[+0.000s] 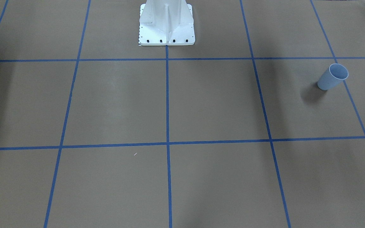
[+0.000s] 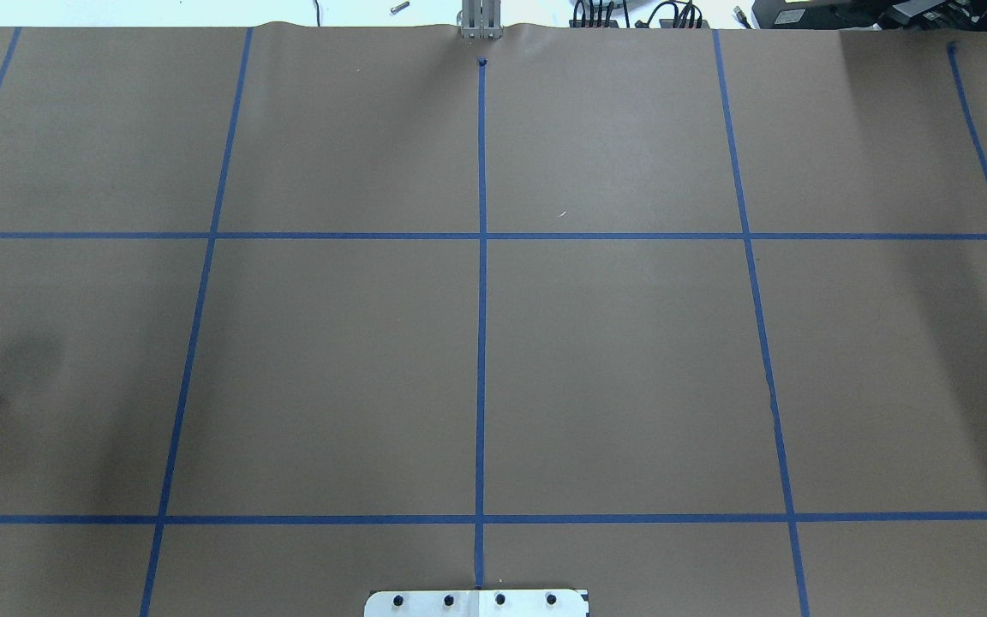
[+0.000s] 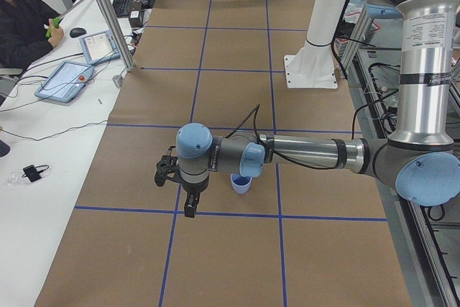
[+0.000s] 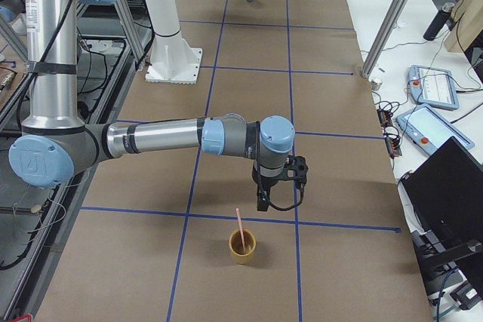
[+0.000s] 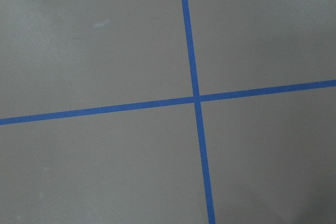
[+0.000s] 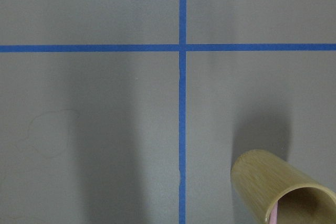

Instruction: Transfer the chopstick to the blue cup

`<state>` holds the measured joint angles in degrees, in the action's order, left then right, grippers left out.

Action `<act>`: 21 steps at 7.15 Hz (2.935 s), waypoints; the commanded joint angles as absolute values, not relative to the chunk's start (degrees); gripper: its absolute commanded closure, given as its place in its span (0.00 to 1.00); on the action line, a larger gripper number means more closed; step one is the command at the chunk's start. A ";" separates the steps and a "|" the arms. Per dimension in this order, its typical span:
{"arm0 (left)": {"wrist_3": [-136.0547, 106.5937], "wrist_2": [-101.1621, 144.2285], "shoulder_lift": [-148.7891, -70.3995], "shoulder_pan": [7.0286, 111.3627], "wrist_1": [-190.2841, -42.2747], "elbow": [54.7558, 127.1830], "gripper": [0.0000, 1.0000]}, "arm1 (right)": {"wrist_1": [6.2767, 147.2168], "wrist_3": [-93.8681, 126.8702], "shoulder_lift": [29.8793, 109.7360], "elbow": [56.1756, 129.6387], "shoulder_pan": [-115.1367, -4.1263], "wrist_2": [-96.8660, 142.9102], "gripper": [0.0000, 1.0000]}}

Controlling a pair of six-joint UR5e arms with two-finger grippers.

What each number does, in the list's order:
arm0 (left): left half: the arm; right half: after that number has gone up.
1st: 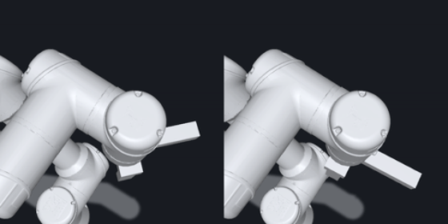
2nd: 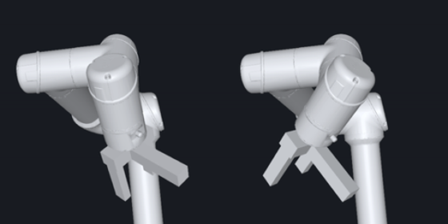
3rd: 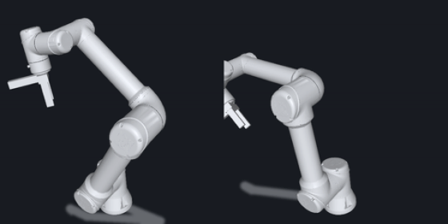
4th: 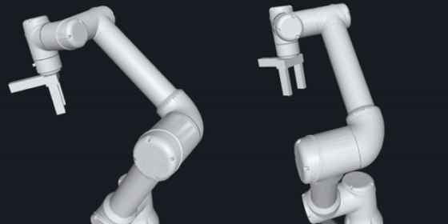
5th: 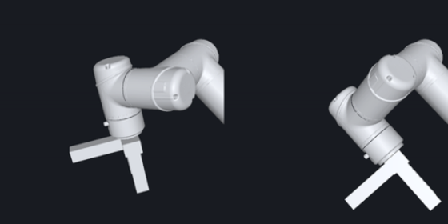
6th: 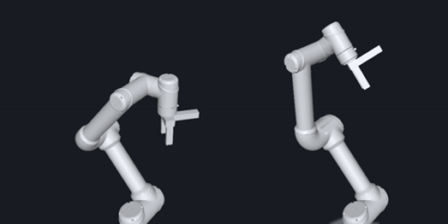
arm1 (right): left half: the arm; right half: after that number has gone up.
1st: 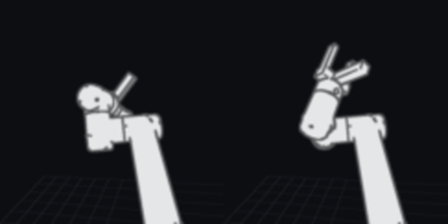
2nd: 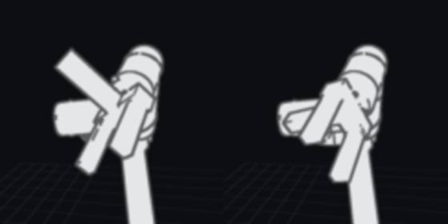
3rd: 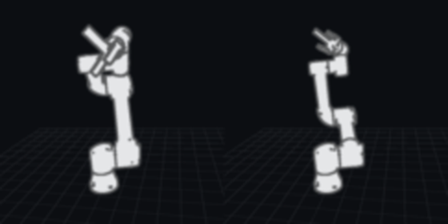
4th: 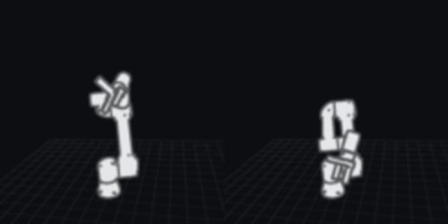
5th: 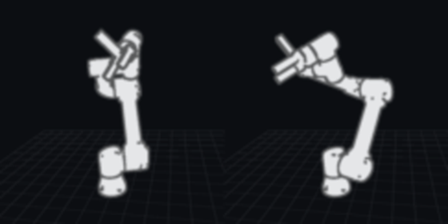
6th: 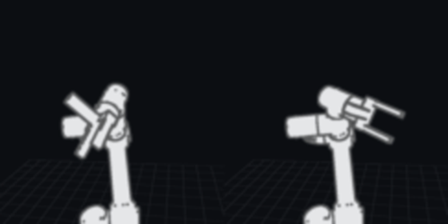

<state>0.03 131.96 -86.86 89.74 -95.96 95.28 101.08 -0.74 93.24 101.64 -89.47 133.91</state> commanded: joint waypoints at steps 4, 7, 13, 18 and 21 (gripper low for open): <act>-20.84 138.95 -75.62 83.71 -120.14 95.19 0.02 | 101.07 -0.88 93.08 101.69 -89.47 134.03 0.00; -25.40 140.00 -71.73 77.45 -127.17 95.62 0.02 | 101.07 -0.79 93.16 102.56 -89.47 134.03 0.00; -25.40 143.79 -71.46 73.57 -128.06 96.24 0.02 | 101.16 -0.70 93.16 102.22 -89.47 134.03 0.00; -24.61 143.44 -72.59 70.05 -128.06 93.35 0.03 | 101.08 -0.79 93.16 102.04 -89.47 134.82 0.00; -24.87 143.61 -73.30 70.14 -128.23 92.55 0.03 | 101.07 -0.97 93.16 101.87 -89.47 134.82 0.00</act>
